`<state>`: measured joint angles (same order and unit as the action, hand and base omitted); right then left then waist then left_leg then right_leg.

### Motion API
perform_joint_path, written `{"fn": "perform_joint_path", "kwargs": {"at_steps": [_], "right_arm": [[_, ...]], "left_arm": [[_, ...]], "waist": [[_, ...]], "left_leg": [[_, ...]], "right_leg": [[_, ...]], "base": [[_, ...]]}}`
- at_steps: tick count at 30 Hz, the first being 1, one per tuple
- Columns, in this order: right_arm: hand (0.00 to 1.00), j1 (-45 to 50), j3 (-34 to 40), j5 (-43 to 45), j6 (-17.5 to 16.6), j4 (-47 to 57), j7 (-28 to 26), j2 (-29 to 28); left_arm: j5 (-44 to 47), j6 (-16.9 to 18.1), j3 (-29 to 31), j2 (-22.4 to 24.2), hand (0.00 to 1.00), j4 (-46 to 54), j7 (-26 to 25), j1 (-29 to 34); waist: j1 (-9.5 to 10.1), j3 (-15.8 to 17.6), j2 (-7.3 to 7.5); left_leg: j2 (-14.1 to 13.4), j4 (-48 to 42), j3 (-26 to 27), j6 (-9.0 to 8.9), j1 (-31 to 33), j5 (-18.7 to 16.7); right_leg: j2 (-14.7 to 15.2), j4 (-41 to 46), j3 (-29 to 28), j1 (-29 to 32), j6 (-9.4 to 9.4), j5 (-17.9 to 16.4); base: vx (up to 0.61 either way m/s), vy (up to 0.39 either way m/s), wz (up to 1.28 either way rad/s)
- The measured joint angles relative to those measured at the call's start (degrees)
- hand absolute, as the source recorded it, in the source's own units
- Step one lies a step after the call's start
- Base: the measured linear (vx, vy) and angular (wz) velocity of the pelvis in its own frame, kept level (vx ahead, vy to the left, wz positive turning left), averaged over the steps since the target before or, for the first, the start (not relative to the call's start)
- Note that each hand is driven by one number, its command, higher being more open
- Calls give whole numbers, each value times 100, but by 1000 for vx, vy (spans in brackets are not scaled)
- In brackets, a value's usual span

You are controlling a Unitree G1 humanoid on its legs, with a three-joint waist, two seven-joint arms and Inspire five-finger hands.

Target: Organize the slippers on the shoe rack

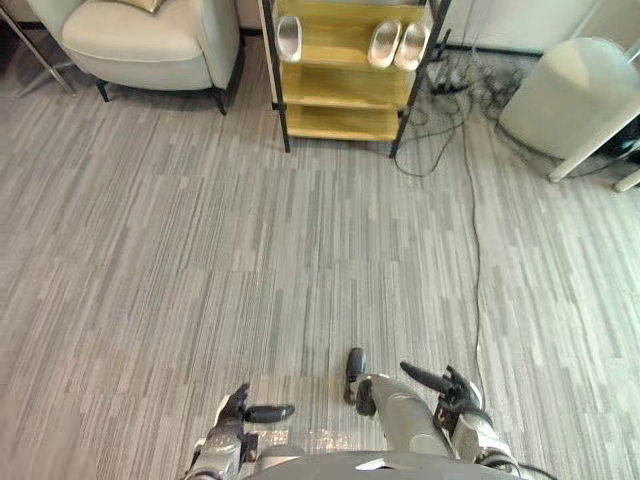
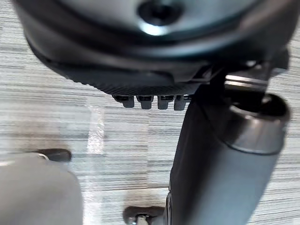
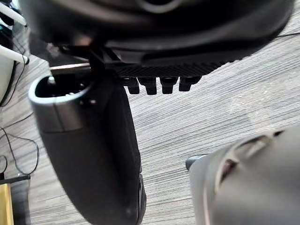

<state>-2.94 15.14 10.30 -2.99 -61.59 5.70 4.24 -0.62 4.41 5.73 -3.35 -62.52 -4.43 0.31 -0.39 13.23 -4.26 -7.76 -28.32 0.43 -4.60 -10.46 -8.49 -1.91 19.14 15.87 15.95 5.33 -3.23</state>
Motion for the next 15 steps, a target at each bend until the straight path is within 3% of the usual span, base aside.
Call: {"fn": "perform_joint_path", "kwargs": {"at_steps": [1,2,4,6,8,10,11,12,13,14,15], "right_arm": [[100,110,-91,7,7,99,-11,-59],[100,146,-111,9,13,191,-9,-88],[100,125,-110,14,-3,265,17,-217],[100,124,-114,63,-6,350,58,-350],[100,35,-99,107,13,331,100,-445],[100,15,-71,107,17,327,122,-462],[100,33,-60,107,10,294,130,-405],[100,36,-71,106,7,245,130,-353],[100,3,-86,106,29,90,130,-346],[100,14,-104,104,47,12,121,-454],[100,27,-103,104,49,7,122,-477]], "left_arm": [[3,14,230,144,100,78,-6,33],[12,25,347,225,100,213,-3,50],[23,53,479,242,100,415,-1,48],[44,88,464,201,100,713,-13,38],[134,138,464,218,100,839,-18,-18],[135,132,452,205,100,832,-19,-95],[136,134,371,234,100,770,-20,-92],[139,137,344,256,100,715,-21,-69],[249,134,353,280,100,664,-20,-75],[251,121,360,181,100,603,-21,-154],[256,122,364,139,100,605,-12,-162]], "waist": [[25,16,19],[39,16,-41],[134,60,34],[304,119,140],[375,151,171],[421,183,230],[456,149,188],[488,109,112],[582,41,73],[566,5,358],[573,-12,424]], "left_leg": [[-94,-1412,-9,-6,547,661],[-280,-2526,92,9,1080,521],[-553,-3521,352,34,1791,200],[-657,-3666,587,82,2424,-84],[-569,-2737,784,107,3061,-486],[-229,-1455,858,114,3178,-491],[164,311,745,30,3115,-80],[213,734,635,98,3113,273],[297,767,519,429,3025,950],[554,671,583,554,3023,674],[596,612,615,586,3021,597]], "right_leg": [[-25,-348,-26,-549,-9,-126],[-107,-577,-34,-923,15,-153],[-200,-904,-123,-1456,65,-189],[-195,-1271,-281,-2002,55,-250],[-127,-1621,-426,-2524,-92,-355],[64,-1700,-529,-2736,-253,-505],[189,-1704,-671,-2839,-413,-723],[162,-1702,-744,-2873,-489,-806],[196,-1669,-901,-2953,-602,-976],[462,-1556,-948,-2964,-599,-1078],[528,-1425,-983,-2921,-617,-1094]], "base": [[689,-175,22],[541,-141,9],[486,-121,-19],[450,-68,-35],[449,48,-33],[415,141,-31],[414,210,-35],[557,271,-55],[591,254,-20],[521,189,-9],[389,129,12]]}}
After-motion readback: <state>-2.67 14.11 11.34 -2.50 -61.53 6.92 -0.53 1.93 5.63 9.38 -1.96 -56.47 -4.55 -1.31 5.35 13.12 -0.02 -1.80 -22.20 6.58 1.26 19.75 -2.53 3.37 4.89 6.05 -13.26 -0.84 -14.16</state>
